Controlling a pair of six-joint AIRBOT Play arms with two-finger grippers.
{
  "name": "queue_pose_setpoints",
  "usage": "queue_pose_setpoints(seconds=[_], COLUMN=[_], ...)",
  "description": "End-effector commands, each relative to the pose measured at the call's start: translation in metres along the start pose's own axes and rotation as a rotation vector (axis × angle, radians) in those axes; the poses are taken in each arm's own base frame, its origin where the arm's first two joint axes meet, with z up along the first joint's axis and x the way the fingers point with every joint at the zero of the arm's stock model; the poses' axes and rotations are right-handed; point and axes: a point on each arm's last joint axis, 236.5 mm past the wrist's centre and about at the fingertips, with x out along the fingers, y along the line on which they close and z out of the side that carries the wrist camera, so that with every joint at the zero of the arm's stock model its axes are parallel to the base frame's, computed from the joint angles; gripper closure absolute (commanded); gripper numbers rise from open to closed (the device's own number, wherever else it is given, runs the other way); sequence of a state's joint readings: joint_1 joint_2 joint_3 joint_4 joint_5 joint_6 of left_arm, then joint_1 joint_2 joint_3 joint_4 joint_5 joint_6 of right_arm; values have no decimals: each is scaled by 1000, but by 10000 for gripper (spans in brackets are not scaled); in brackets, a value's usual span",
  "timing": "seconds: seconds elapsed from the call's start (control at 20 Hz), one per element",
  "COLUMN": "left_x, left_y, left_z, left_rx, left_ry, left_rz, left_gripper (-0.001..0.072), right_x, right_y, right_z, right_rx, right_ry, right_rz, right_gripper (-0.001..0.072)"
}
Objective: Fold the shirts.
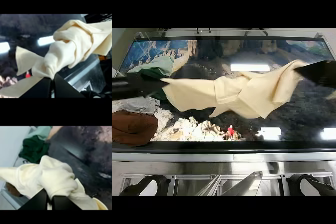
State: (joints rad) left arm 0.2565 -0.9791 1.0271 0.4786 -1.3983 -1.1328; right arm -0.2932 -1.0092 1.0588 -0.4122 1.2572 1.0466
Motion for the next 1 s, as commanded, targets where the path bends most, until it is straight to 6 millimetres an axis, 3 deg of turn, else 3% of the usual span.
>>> queue_pose_setpoints(seconds=[0.0, 0.1, 0.2, 0.25, 0.3, 0.35, 0.45, 0.55, 0.65, 0.85, 0.95], left_x=[49, 64, 69, 69, 69, 68, 64, 62, 68, 100, 119], left_y=[74, 119, 145, 154, 164, 170, 176, 176, 182, 198, 199], left_z=[-36, -28, -4, 9, 22, 31, 41, 39, 14, -69, -90], left_rx=[-170, -221, -226, -225, -225, -233, -249, -288, -323, -350, -355], left_ry=[120, 101, 85, 77, 69, 65, 90, 139, 224, 430, 456], left_rz=[-1, 42, 60, 60, 60, 58, 27, -12, 0, 108, 131], left_gripper=[694, 692, 681, 412, 119, -8, -11, -10, -10, -9, -9], right_x=[67, 91, 99, 99, 97, 90, 70, 44, 27, 43, 59], right_y=[-84, -134, -165, -171, -173, -174, -180, -191, -200, -209, -213], right_z=[-33, -35, -18, -5, 8, 20, 25, -1, -47, -142, -176], right_rx=[88, 170, 187, 177, 166, 149, 140, 200, 301, 481, 497], right_ry=[121, 123, 104, 93, 79, 66, 79, 186, 329, 470, 498], right_rz=[-142, -200, -226, -224, -222, -226, -250, -271, -288, -284, -318], right_gripper=[688, 688, 687, 548, 243, 152, 152, 152, 152, 152, 152])
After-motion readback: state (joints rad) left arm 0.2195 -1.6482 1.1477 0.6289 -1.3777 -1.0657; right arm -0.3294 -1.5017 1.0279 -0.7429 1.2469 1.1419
